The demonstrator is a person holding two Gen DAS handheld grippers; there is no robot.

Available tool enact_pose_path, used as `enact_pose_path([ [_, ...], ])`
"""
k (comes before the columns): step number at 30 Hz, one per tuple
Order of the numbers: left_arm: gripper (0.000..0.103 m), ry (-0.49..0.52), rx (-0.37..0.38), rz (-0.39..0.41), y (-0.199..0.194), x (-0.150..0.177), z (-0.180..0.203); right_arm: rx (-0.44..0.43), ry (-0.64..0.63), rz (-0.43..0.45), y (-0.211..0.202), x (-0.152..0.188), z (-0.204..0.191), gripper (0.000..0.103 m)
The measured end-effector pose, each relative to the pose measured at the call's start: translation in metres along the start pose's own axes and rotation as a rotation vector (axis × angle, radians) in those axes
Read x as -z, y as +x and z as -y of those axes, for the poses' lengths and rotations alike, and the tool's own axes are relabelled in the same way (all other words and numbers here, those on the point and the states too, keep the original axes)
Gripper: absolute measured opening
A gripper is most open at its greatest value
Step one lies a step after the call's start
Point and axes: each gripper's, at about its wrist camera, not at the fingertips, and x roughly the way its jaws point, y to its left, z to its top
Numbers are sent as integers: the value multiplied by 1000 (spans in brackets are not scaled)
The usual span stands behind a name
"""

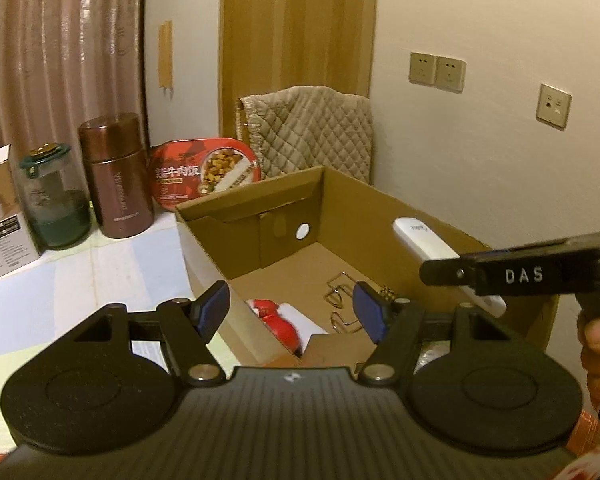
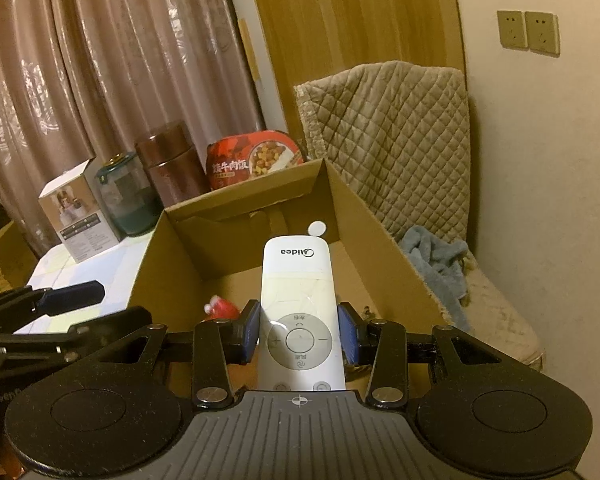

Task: Organize rigid objects
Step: 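Open the left tool to drop the red figure into the box, then lower the remote into the box and open the right tool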

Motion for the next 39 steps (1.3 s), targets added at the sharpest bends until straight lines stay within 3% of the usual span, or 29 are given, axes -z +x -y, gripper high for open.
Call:
enact_pose_path([
  [34, 64, -31, 6, -2, -4, -1, -2, -23, 8, -42, 9, 5, -2, 38],
  [39, 64, -52, -3, 0, -4, -1, -5, -13, 39, -13, 7, 3, 3, 41],
])
